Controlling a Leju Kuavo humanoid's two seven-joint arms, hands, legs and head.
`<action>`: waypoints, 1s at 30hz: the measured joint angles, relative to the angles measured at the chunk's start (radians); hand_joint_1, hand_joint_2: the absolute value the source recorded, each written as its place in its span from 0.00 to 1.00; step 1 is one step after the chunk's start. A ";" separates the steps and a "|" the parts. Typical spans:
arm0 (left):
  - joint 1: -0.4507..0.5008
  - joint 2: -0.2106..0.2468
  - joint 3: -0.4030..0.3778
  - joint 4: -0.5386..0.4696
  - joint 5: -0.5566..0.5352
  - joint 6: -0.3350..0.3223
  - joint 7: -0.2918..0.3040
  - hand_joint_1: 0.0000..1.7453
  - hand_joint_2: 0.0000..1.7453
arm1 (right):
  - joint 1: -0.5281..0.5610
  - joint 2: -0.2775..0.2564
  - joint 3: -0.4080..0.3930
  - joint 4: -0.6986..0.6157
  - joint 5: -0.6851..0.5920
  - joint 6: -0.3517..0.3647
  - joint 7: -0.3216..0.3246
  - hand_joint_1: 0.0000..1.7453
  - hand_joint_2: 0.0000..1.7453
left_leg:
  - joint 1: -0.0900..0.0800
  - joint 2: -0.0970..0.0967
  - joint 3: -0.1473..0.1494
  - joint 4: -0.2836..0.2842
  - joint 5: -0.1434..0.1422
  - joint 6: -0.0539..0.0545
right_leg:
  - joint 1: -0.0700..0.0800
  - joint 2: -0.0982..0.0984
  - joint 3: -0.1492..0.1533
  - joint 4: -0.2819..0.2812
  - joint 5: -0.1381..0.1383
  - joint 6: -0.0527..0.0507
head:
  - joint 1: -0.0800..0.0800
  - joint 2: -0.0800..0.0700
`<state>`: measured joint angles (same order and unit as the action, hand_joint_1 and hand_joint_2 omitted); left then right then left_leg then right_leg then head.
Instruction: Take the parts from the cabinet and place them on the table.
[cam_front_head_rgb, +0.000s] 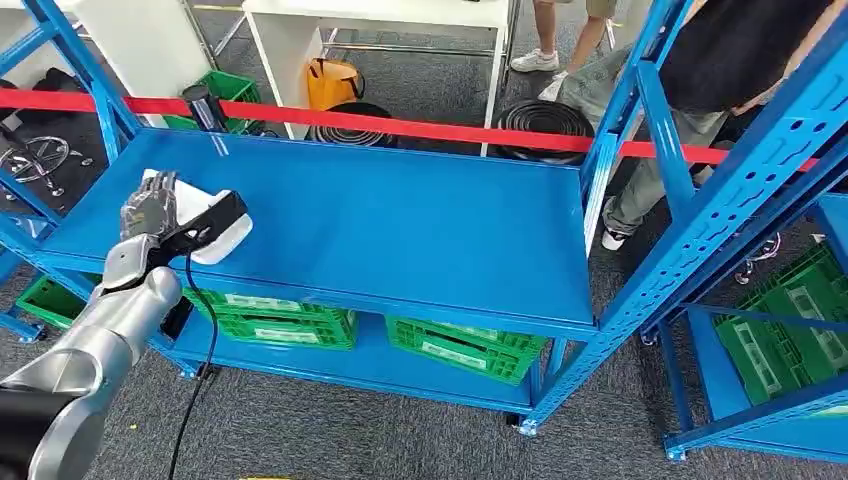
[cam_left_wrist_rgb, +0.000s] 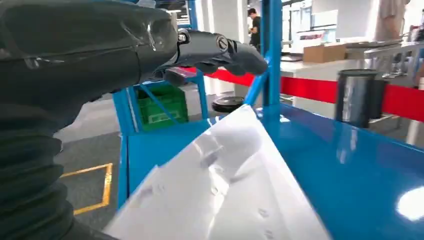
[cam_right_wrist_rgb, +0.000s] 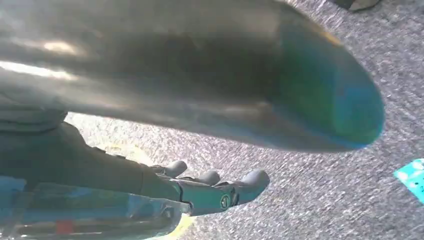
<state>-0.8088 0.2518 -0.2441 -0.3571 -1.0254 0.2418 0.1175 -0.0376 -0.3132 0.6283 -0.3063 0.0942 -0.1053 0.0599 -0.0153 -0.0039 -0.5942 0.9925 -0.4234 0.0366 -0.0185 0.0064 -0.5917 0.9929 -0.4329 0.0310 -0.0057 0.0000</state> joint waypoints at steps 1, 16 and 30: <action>-0.001 0.001 0.000 0.000 0.002 -0.013 -0.006 0.00 1.00 | 0.000 0.000 0.000 0.000 0.000 0.002 0.000 0.00 0.00 | 0.001 0.000 0.001 -0.001 0.000 0.000 | 0.002 0.001 0.000 0.000 0.001 -0.003 | 0.000 0.000; -0.019 -0.005 0.041 0.001 0.097 -0.118 -0.026 0.00 1.00 | 0.000 0.000 0.003 0.000 -0.020 0.011 0.000 0.00 0.00 | 0.009 0.002 0.001 -0.006 0.001 -0.018 | 0.010 0.002 -0.001 0.001 -0.001 -0.006 | 0.000 0.000; -0.049 -0.005 0.055 0.001 0.090 -0.120 -0.016 0.00 1.00 | 0.000 0.010 0.016 0.000 -0.028 0.007 0.016 0.00 0.00 | 0.003 0.001 0.001 -0.005 0.002 -0.018 | 0.004 0.002 -0.001 0.001 -0.001 -0.006 | 0.000 0.000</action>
<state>-0.8581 0.2464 -0.1896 -0.3563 -0.9350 0.1221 0.1011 -0.0378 -0.3037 0.6439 -0.3067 0.0660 -0.0984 0.0755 -0.0120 -0.0024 -0.5935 0.9874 -0.4219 0.0186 -0.0147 0.0085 -0.5924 0.9938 -0.4336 0.0253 -0.0057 0.0000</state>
